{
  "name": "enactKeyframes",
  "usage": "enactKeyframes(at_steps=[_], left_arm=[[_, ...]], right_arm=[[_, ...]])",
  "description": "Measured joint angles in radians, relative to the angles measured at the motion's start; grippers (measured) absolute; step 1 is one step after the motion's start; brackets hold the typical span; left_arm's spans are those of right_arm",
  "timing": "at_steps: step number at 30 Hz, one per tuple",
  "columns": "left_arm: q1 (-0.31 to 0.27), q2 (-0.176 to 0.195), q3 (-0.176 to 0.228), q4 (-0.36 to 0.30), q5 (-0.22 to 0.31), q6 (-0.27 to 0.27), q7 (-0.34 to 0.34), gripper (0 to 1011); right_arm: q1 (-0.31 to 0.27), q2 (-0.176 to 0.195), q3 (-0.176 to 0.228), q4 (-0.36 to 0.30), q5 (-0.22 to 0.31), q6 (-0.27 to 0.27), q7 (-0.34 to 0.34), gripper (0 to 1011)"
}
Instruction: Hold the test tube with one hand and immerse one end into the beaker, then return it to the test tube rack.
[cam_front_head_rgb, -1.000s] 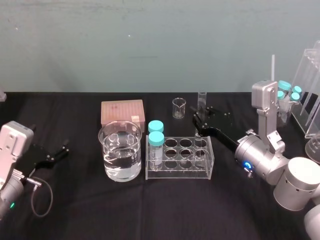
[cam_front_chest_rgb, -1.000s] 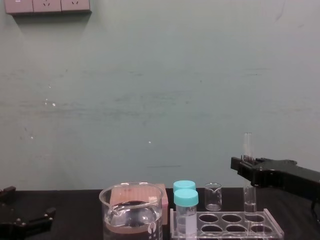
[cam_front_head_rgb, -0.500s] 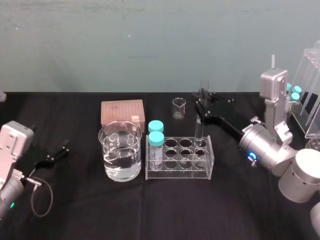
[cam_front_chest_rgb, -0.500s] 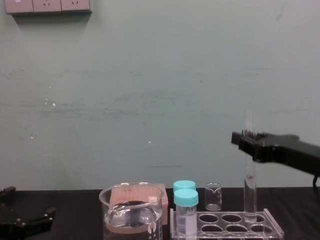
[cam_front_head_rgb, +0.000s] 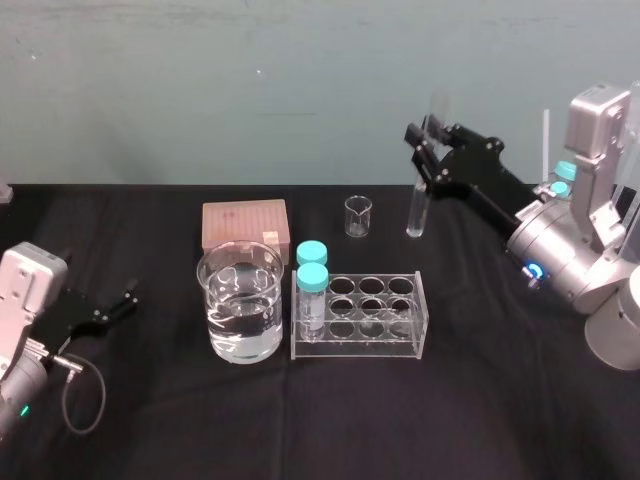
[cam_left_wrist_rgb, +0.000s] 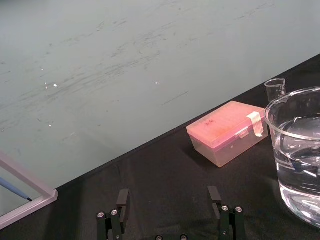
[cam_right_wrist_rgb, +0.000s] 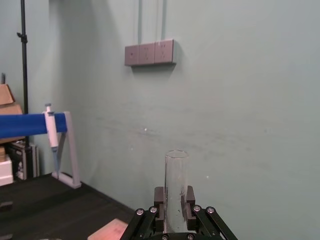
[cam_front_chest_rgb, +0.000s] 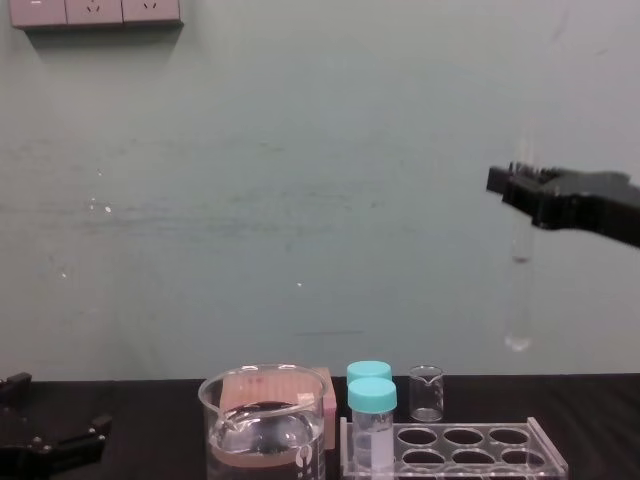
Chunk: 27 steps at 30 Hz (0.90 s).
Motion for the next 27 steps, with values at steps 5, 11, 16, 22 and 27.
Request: enactKeyframes(at_steps=[5, 11, 16, 22, 27], left_arm=[[0.000, 0.000, 0.000, 0.000, 0.000, 0.000, 0.000, 1000], [0.000, 0.000, 0.000, 0.000, 0.000, 0.000, 0.000, 1000], [0.000, 0.000, 0.000, 0.000, 0.000, 0.000, 0.000, 1000], [0.000, 0.000, 0.000, 0.000, 0.000, 0.000, 0.000, 1000], [0.000, 0.000, 0.000, 0.000, 0.000, 0.000, 0.000, 1000]], right_arm=[[0.001, 0.005, 0.011, -0.015, -0.002, -0.003, -0.005, 231], [-0.004, 0.006, 0.017, -0.022, -0.003, -0.003, -0.009, 231], [-0.010, 0.005, 0.019, -0.025, -0.002, 0.001, -0.011, 230], [-0.015, 0.003, 0.021, -0.025, -0.001, 0.005, -0.012, 231], [-0.019, 0.002, 0.021, -0.025, -0.001, 0.009, -0.015, 230]])
